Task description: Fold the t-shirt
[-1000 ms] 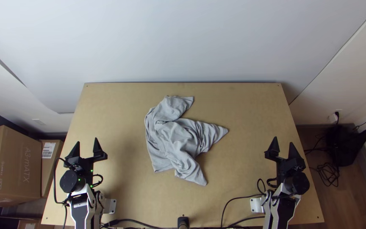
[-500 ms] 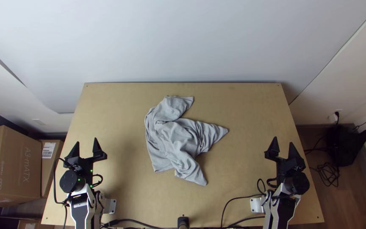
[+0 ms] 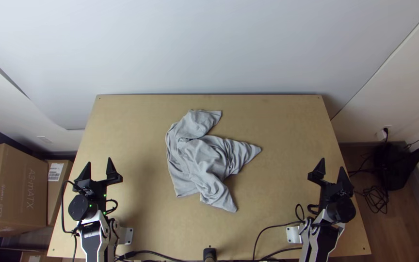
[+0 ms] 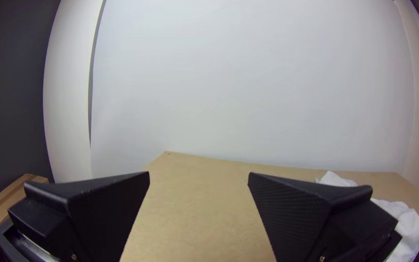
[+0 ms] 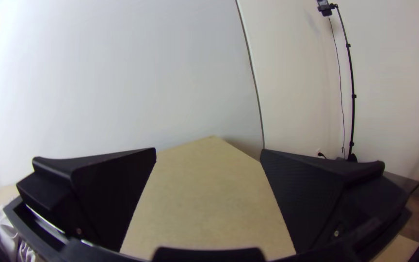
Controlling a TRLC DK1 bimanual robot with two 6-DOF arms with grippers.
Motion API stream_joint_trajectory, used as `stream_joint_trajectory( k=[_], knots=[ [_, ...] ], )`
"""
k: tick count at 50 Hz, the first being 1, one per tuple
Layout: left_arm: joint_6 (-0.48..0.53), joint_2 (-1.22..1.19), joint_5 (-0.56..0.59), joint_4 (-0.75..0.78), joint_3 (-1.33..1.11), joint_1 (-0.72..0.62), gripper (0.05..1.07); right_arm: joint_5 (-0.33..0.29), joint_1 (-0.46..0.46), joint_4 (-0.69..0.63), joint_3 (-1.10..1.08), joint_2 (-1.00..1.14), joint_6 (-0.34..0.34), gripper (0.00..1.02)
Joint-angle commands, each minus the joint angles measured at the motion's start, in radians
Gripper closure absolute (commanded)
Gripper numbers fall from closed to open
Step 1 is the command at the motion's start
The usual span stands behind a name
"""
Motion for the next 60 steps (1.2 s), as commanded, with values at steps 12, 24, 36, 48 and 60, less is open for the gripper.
stream_joint_trajectory(
  k=[12, 24, 36, 48, 60],
  knots=[
    [0.012, -0.007, 0.006, -0.02, -0.026, 0.024, 0.09, 0.01, -0.016, -0.007, -0.006, -0.003, -0.065, 0.03],
    [0.012, -0.006, 0.006, -0.015, 0.022, 0.027, 0.09, 0.002, 0.001, 0.004, 0.046, -0.003, -0.086, 0.03],
    [0.01, -0.004, 0.007, -0.001, 0.053, 0.028, 0.09, -0.005, 0.009, 0.051, 0.126, -0.002, -0.109, 0.03],
    [0.004, 0.013, 0.015, -0.004, 0.103, 0.022, 0.09, -0.005, 0.041, 0.056, 0.283, 0.121, -0.101, 0.03],
    [0.001, 0.094, 0.015, -0.003, 0.154, 0.017, 0.09, -0.018, 0.068, 0.013, 0.414, 0.219, -0.105, 0.03]
  ],
)
